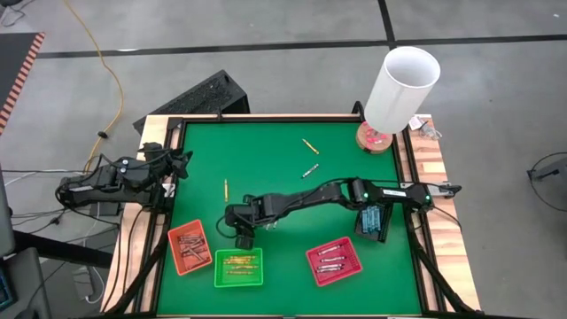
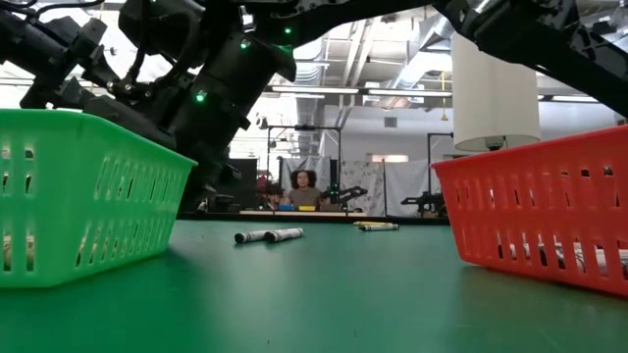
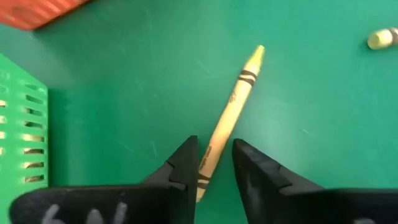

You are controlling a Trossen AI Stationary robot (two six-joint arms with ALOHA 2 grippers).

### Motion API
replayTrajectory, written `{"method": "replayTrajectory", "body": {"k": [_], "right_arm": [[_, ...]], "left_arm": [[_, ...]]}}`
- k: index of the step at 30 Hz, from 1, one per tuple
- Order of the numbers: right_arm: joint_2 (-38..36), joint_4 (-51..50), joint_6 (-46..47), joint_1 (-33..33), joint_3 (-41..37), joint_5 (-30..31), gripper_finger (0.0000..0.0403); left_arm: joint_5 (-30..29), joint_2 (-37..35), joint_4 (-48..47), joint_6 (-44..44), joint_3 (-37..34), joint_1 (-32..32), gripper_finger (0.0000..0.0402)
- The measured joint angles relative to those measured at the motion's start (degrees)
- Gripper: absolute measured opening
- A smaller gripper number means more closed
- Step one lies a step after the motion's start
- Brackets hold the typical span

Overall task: Sort crayons
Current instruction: Put the yellow crayon into the green bin

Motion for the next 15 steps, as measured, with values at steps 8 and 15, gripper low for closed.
{"method": "replayTrajectory", "body": {"k": [8, 15], "right_arm": [[-0.2, -4.6, 1.6, -0.8, 0.1, 0.6, 0.0086], [-0.3, -5.3, 1.6, -0.9, 0.1, 1.2, 0.004]], "left_arm": [[0.0, 0.0, 0.0, 0.0, 0.0, 0.0, 0.0223], [0.0, 0.0, 0.0, 0.0, 0.0, 0.0, 0.0223]]}}
